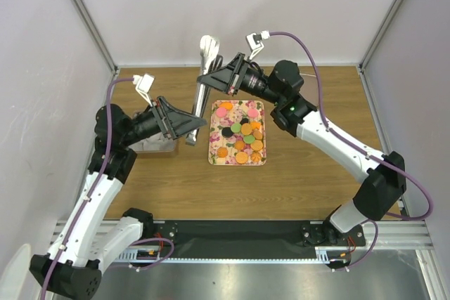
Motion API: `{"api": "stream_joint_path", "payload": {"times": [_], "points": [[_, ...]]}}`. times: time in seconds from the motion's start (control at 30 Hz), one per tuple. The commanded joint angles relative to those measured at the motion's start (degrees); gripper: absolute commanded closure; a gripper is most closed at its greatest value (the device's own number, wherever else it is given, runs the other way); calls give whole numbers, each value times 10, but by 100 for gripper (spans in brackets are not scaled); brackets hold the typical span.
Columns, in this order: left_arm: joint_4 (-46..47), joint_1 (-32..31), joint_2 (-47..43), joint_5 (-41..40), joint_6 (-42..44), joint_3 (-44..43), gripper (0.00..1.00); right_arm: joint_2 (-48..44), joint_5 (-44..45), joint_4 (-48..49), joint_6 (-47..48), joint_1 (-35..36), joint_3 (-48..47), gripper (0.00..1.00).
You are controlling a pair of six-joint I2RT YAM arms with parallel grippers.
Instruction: Pack the cookies
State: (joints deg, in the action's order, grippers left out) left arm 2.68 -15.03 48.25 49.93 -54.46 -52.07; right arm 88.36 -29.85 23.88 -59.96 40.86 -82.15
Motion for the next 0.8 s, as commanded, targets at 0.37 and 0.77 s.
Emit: {"api": "stream_joint_path", "payload": {"times": [0.37, 0.77], "points": [[182, 3, 11, 10, -137, 32, 7, -34, 75, 130, 15, 48, 56, 100], [151, 4, 9, -6, -110, 22, 25, -57, 100, 129, 27, 48, 88, 100]]}}
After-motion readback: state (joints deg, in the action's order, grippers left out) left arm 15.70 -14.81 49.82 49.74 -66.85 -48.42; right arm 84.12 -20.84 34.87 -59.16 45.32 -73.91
